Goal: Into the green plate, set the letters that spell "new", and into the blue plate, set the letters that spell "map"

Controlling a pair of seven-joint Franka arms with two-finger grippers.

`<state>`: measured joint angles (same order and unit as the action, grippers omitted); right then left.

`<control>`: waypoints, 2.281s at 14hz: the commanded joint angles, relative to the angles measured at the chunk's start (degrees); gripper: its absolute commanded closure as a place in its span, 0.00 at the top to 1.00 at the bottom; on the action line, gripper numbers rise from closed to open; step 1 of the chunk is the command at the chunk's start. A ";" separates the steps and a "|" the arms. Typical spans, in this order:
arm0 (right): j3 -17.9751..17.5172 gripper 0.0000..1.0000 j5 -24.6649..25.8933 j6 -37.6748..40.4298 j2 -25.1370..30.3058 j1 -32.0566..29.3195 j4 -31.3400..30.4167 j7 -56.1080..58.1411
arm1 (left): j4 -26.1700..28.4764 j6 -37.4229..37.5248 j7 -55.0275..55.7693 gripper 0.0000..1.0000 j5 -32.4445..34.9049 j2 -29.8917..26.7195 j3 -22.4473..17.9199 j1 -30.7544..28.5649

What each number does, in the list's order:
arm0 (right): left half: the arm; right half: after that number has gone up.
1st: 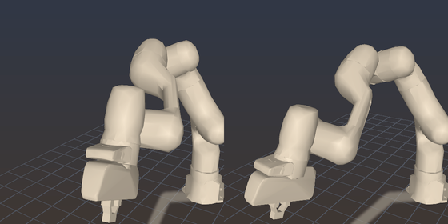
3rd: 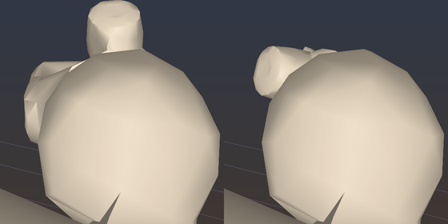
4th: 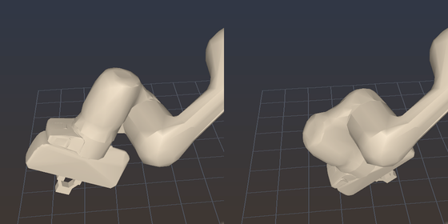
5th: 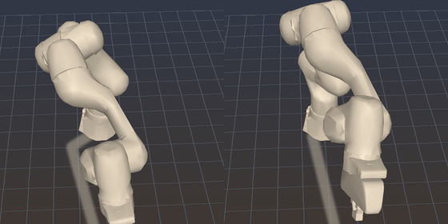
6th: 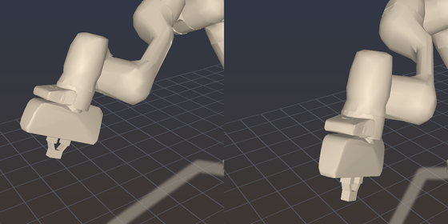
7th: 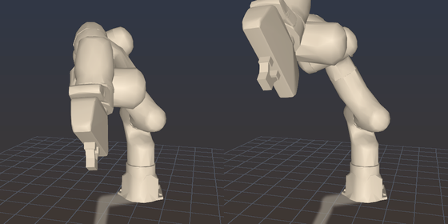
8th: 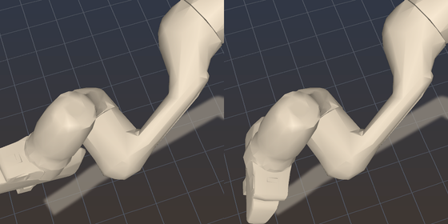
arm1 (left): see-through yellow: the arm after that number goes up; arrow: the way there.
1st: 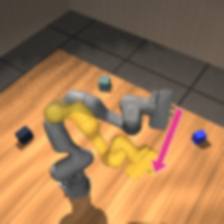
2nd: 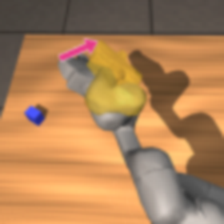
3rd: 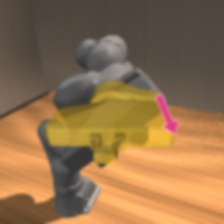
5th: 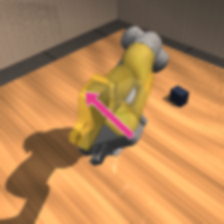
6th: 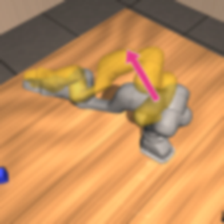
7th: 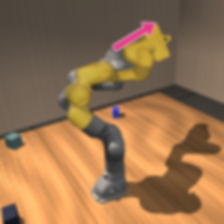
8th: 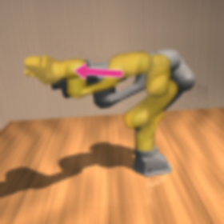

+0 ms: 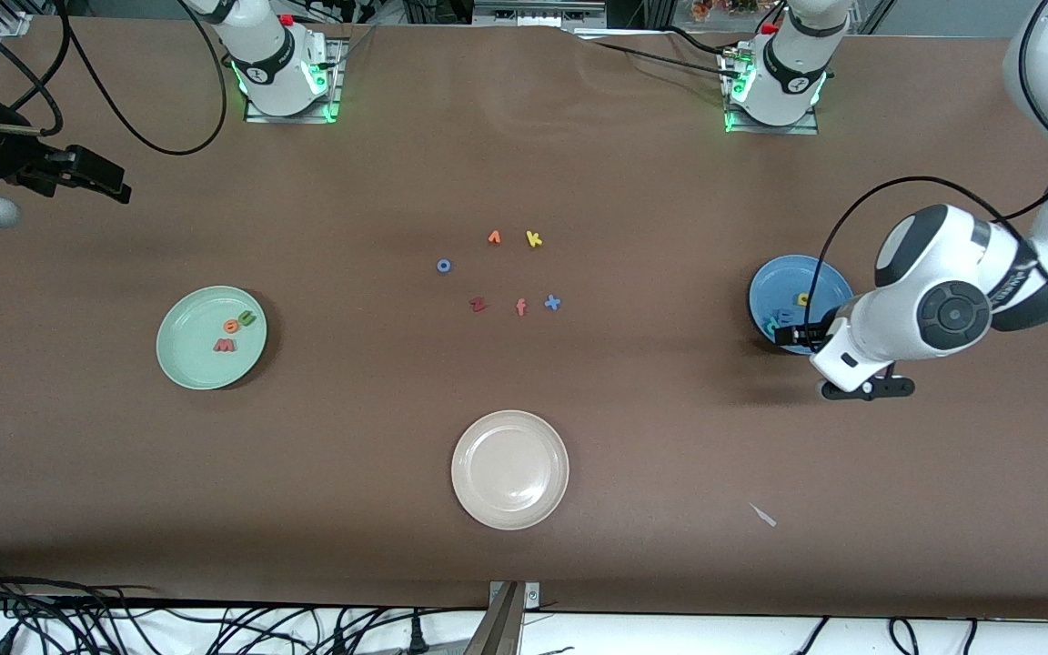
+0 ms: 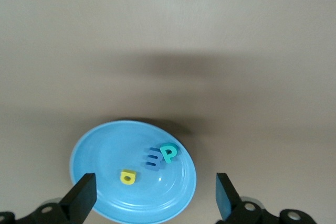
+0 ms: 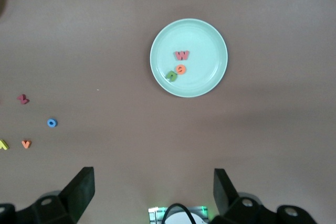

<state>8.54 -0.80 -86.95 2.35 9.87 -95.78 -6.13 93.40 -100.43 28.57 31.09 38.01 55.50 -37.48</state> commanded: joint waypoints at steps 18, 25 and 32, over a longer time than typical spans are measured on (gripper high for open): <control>-0.11 1.00 0.10 -2.34 -2.27 -0.20 2.62 0.42 | -32.94 19.04 -29.70 1.00 -20.33 -4.86 -31.10 18.82; -0.11 1.00 -0.26 -2.26 -2.27 -0.29 2.62 0.50 | -28.30 14.49 -34.99 0.98 -37.67 -12.33 -55.94 34.05; -0.11 1.00 -0.34 -2.26 -2.26 -0.29 2.62 0.50 | 0.44 -7.57 -34.99 0.98 -36.80 -27.81 -56.12 36.08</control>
<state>8.52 -0.80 -89.55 0.62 9.91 -94.50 -6.13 82.77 -101.84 -4.92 -4.81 16.57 0.72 -2.40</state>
